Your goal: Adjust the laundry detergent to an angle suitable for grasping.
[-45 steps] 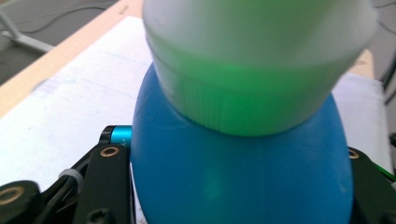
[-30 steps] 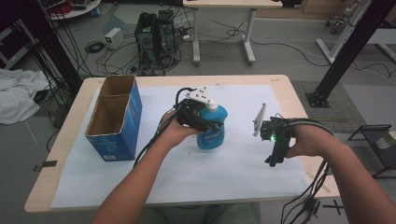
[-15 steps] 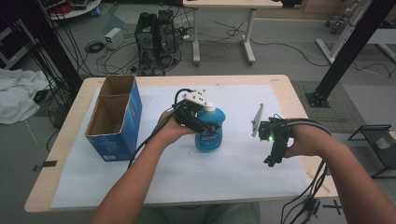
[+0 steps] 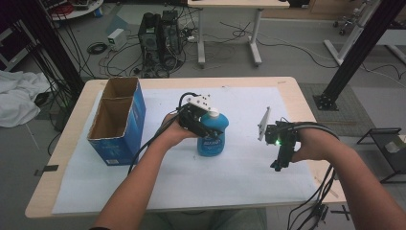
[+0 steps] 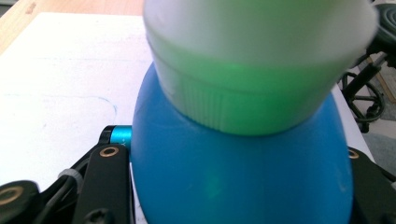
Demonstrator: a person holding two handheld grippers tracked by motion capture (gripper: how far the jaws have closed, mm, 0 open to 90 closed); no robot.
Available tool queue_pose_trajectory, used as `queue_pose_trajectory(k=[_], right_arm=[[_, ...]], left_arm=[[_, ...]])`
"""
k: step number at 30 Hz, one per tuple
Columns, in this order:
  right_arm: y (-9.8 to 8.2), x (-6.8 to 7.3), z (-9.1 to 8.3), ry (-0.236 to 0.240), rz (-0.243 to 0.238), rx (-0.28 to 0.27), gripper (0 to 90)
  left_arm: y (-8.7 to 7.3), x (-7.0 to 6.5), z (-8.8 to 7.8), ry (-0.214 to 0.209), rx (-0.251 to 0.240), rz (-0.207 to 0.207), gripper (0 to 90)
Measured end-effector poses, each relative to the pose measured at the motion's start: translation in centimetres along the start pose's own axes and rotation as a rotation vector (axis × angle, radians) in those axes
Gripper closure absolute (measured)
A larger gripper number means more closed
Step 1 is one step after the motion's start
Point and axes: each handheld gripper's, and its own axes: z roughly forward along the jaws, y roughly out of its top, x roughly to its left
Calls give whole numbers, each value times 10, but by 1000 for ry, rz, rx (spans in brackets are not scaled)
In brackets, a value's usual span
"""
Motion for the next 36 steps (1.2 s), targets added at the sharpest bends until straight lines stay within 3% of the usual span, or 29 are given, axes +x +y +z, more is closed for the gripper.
queue_pose_trajectory(k=[2, 3, 6, 7, 9, 10, 14, 15, 17, 18, 21, 22, 23, 27, 30, 33, 36], right_arm=[[0, 0, 0, 0, -5, 2, 41], [1, 1, 0, 1, 10, 0, 41], [1, 0, 1, 0, 0, 2, 41], [2, 1, 1, 4, 17, 0, 41], [2, 1, 1, 3, 7, -1, 41], [2, 0, 2, -1, -4, 0, 41], [3, 1, 1, 1, -8, 6, 41], [2, 1, 1, 2, -6, 1, 41], [2, 2, 1, 1, 12, -3, 41], [1, 0, 0, -1, -12, 6, 41], [1, 1, 1, -1, -9, 4, 41], [2, 3, 1, 1, 17, -3, 41], [2, 2, 1, 3, 11, -4, 41], [2, 2, 2, 3, 13, -2, 41], [1, 3, 2, 2, 11, -1, 41], [0, 1, 1, -3, -11, 4, 41], [0, 3, 1, -1, 13, -4, 41]], left_arm=[[-1, 2, -2, -5, 14, 12, 447], [-1, 1, -1, -15, -9, -8, 447], [-2, 4, -3, -32, 3, 22, 447], [-3, 3, -1, -39, -22, 5, 447], [-5, 3, -1, -47, -23, -5, 447], [-5, 5, -2, -46, -1, 20, 447], [-8, 5, 0, -62, -36, -25, 447], [-8, 7, -2, -62, -20, 2, 447], [-9, 8, -1, -64, -32, -10, 447], [-9, 9, -2, -69, -23, -3, 447], [-10, 10, -1, -69, -21, -1, 447], [-11, 10, 0, -70, -25, -1, 447], [-11, 10, 0, -72, -33, -5, 447], [-11, 11, -1, -71, -24, 21, 447], [-11, 9, 0, -67, -36, 4, 447], [-11, 10, 0, -66, -25, 12, 445], [-10, 8, 0, -64, -4, 27, 439]])
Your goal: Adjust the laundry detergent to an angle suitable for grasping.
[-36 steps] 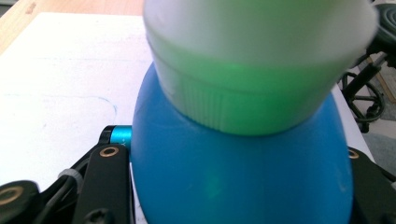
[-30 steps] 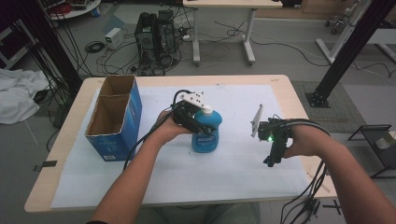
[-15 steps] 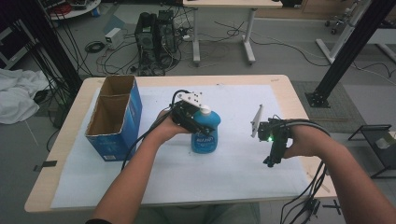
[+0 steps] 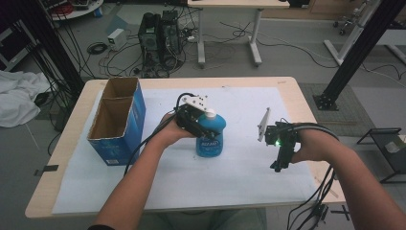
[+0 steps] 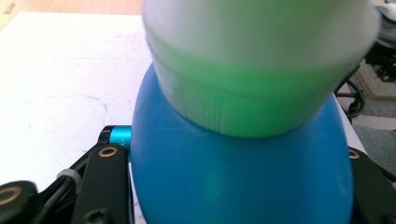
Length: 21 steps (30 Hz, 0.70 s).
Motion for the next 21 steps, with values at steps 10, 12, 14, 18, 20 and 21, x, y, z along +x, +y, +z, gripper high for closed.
queue_pose_trajectory(k=[10, 12, 14, 18, 20, 21], right_arm=[[1, 1, -1, -3, -14, 2, 41], [1, 0, -1, -9, -25, 7, 41], [2, 3, -1, -4, 1, -2, 41], [2, 3, -1, -7, -2, -2, 41], [2, 3, -1, -6, 0, -2, 41], [2, 3, -1, -6, 0, -2, 41]], left_arm=[[3, -6, -2, -13, 41, 15, 391], [2, -7, -3, -3, 26, 4, 361], [1, -7, -4, 5, 27, -15, 326], [-2, -7, -6, 6, 11, -31, 307], [-3, -9, -6, 13, -1, -59, 307], [-4, -9, -7, 15, 0, -57, 307]])
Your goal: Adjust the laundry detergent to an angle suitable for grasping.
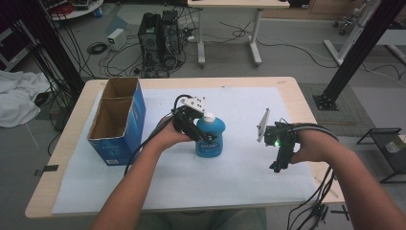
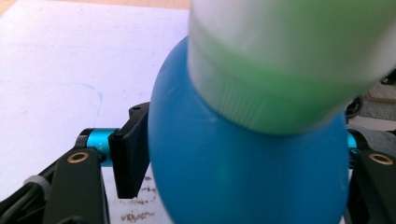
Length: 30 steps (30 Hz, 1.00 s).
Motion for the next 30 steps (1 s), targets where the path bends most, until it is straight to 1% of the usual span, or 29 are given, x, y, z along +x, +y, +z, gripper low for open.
queue_pose_trajectory(k=[1, 2, 3, 4, 6, 7, 8, 9, 10, 11, 13, 14, 15, 17, 18, 19, 20, 21, 22, 23, 24, 25, 26, 27, 28, 30], right_arm=[[0, 0, 0, -1, -5, -3, 41], [0, 0, 0, -1, -5, -3, 41], [0, 0, 0, 1, -7, -4, 41], [0, -1, 0, 1, -8, -3, 41], [1, -2, 0, -2, -32, 1, 41], [1, -2, 0, -1, -29, 4, 41], [1, 0, 1, 1, -1, -4, 41], [2, 0, 1, 3, -3, -4, 41], [2, -1, 1, 0, -4, -4, 41], [2, -1, 1, 0, -7, -7, 41], [2, -1, 1, -2, -5, -8, 41], [2, -1, 1, -4, -8, -12, 41], [1, -3, 0, -3, -36, -3, 41], [1, -2, -1, -4, -30, -11, 41], [2, -1, -1, -3, -11, -18, 41], [1, -1, -1, -4, -9, -15, 41], [1, -1, -1, -4, -19, -14, 41], [1, -3, -2, -7, -41, -12, 41], [1, -1, -2, -1, -24, -16, 41], [1, 0, -2, -1, -20, -16, 41], [1, 0, -2, -2, -21, -18, 41], [1, -1, -2, -5, -31, -16, 41], [1, 0, -2, -7, -29, -18, 41], [1, 0, -3, -8, -32, -15, 41], [1, 1, -2, -2, -19, -20, 41], [1, 2, -2, -5, -16, -22, 41]], left_arm=[[0, -1, 0, 0, -8, -13, 307], [-1, -1, -2, 8, -8, -14, 307], [0, -1, -2, 13, -17, -28, 286], [0, -1, -3, 19, -17, -29, 260], [0, -2, -5, 6, -20, -41, 260], [0, -3, -5, 6, -21, -40, 260], [0, -4, -6, 8, -21, -46, 260], [0, -4, -6, 9, -22, -43, 250], [0, -5, -7, 10, -12, -39, 238], [0, -6, -8, 10, -19, -52, 237], [0, -6, -11, 15, -14, -46, 237], [1, -8, -12, 18, -22, -61, 237], [2, -9, -14, 18, -21, -53, 237], [3, -11, -17, 27, -16, -47, 237], [3, -12, -19, 28, -20, -58, 236], [4, -13, -21, 38, -14, -53, 218], [4, -14, -23, 46, -19, -54, 206], [5, -15, -25, 48, -13, -54, 206], [5, -16, -27, 50, -18, -54, 205], [6, -16, -29, 55, -14, -53, 205], [6, -17, -30, 60, -18, -61, 205], [7, -18, -32, 62, -14, -56, 205], [7, -18, -34, 63, -7, -53, 205], [8, -20, -35, 62, -2, -56, 196], [8, -21, -36, 67, -1, -53, 174], [8, -22, -38, 73, -6, -50, 174]])
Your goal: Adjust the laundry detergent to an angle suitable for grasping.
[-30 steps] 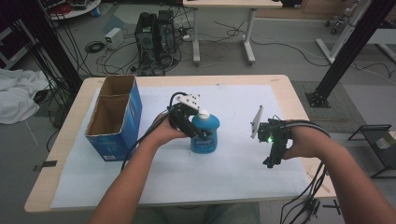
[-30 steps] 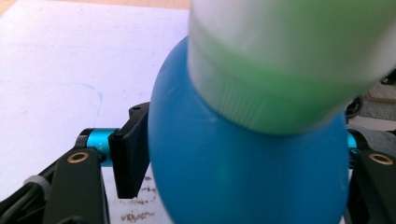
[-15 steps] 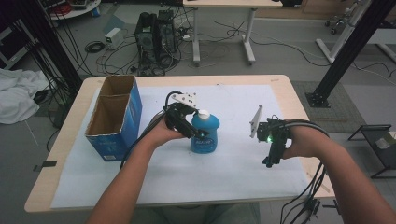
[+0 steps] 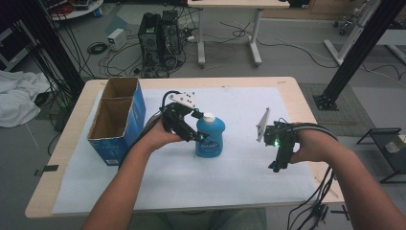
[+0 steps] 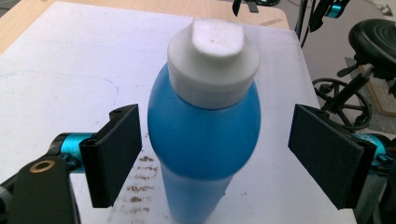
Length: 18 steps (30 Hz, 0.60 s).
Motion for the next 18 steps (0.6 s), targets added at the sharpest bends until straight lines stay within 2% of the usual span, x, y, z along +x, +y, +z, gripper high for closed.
queue_pose_trajectory(k=[3, 4, 10, 11, 12, 13, 14, 15, 18], right_arm=[[0, 0, 0, 0, -10, -2, 41], [-1, -2, -1, -6, -38, 7, 41], [-1, -2, -1, -4, -28, -1, 41], [1, -3, -3, -17, -40, 28, 41], [0, -2, -1, -2, -25, -8, 41], [1, -1, -1, -1, -7, -7, 41], [1, -1, -1, -1, -7, -7, 41], [1, -2, -1, -4, -31, -6, 41], [3, -2, -3, -6, -33, -7, 41]], left_arm=[[1, -2, -6, 8, 0, -1, 173], [2, -3, -9, 8, 6, -1, 174], [8, -10, -24, 31, -3, 11, 173], [9, -12, -26, 39, -4, 4, 173], [10, -12, -30, 38, 2, 6, 163], [11, -13, -32, 35, 18, 5, 161], [11, -13, -32, 35, 18, 5, 161], [10, -15, -36, 51, 18, 13, 161], [11, -19, -43, 66, 52, 4, 161]])
